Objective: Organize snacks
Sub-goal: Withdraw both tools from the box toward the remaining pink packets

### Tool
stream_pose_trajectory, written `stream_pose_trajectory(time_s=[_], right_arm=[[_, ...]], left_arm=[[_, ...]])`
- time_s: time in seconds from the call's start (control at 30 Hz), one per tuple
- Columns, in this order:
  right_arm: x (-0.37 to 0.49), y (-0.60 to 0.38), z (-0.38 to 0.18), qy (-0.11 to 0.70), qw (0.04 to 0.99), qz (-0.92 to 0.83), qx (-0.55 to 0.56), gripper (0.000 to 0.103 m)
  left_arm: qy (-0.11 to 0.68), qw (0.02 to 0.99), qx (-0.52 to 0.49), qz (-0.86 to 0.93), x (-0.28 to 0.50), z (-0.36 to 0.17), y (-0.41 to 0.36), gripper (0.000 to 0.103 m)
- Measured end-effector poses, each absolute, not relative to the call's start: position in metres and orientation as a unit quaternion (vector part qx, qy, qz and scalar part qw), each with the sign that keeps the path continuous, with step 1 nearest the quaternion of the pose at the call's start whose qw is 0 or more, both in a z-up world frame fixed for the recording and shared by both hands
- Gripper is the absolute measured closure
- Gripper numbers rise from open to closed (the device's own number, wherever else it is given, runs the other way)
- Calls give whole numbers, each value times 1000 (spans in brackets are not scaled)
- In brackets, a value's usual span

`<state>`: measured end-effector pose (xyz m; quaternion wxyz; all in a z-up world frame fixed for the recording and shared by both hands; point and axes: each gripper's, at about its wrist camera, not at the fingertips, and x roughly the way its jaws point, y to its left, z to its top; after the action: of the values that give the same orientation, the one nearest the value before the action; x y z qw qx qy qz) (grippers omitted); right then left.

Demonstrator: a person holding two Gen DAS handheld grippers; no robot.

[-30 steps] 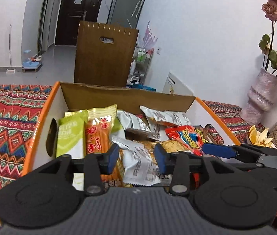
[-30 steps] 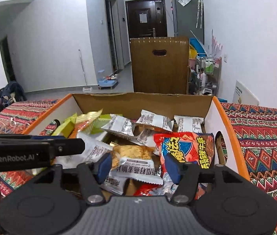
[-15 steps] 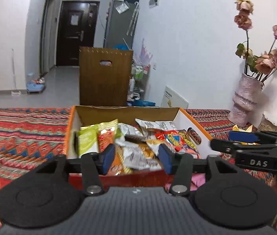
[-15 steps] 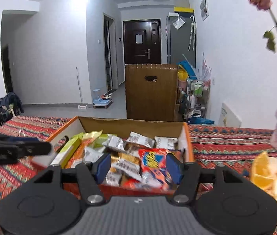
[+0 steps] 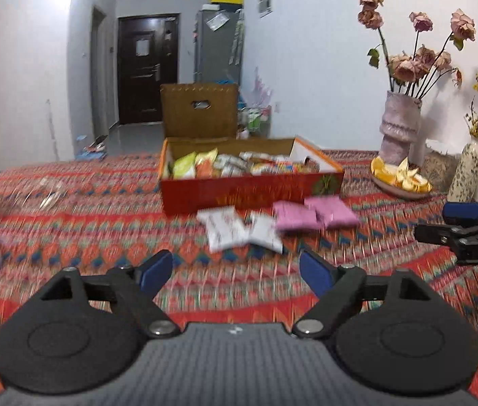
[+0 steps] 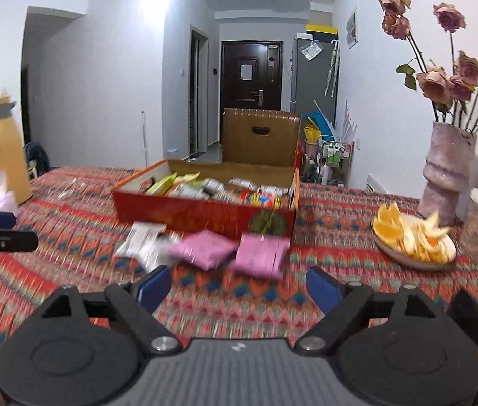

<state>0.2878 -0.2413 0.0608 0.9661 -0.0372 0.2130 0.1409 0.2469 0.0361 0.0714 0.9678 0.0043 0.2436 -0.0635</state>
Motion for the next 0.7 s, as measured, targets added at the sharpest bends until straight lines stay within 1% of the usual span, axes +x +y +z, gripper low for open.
stream_pose_trajectory(time_s=[0.1, 0.17, 0.33, 0.5, 0.7], right_arm=[[251, -247, 40, 214, 967, 130, -41, 10], [232, -250, 26, 222, 966, 123, -42, 10], [196, -264, -2, 255, 958, 127, -16, 10], [176, -270, -14, 268, 955, 129, -8, 10], [179, -274, -14, 267, 955, 126, -10, 10]], left_arm=[[262, 964, -1, -41, 217, 56, 35, 16], [277, 960, -7, -30, 201, 45, 37, 14], [300, 953, -25, -14, 174, 33, 40, 14], [305, 952, -24, -9, 168, 31, 35, 14], [308, 951, -14, -22, 177, 30, 25, 14]])
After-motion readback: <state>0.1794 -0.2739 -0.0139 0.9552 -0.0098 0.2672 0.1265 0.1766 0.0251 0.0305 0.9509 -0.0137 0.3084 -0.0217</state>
